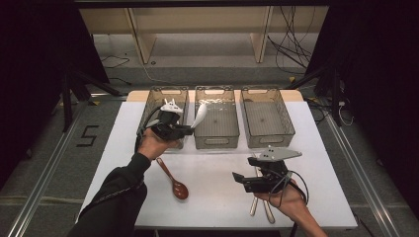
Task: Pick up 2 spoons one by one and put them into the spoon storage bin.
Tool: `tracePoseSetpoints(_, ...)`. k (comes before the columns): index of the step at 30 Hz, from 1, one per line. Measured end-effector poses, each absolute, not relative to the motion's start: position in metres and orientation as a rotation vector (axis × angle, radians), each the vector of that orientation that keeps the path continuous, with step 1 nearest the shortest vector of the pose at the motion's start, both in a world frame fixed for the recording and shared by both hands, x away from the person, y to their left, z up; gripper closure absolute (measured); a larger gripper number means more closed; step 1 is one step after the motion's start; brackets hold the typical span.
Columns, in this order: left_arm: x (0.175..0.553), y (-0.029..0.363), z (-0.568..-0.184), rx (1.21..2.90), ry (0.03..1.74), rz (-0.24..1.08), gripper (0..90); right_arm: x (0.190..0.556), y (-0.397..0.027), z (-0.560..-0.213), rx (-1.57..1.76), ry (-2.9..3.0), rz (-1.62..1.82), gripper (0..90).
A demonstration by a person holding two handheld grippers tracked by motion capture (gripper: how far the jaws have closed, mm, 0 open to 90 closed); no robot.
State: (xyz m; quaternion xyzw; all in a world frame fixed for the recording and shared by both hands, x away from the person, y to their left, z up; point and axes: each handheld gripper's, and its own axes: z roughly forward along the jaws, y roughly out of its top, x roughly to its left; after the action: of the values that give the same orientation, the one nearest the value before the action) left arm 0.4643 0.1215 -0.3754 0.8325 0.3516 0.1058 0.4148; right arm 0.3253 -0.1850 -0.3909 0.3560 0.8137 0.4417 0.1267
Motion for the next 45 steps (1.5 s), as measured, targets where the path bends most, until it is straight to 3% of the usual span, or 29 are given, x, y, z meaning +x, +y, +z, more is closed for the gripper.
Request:
tracePoseSetpoints(21, 0.507, 0.094, -0.384, 2.047, 0.955, 0.299, 84.6, 0.326, -0.184, -0.391, 1.03, 2.382, 1.287, 27.8)
tracePoseSetpoints(45, 0.52, 0.085, -0.403, 2.051, 1.033, 0.295, 84.1, 0.326, -0.183, -0.391, 1.013, 2.393, 1.288, 27.8)
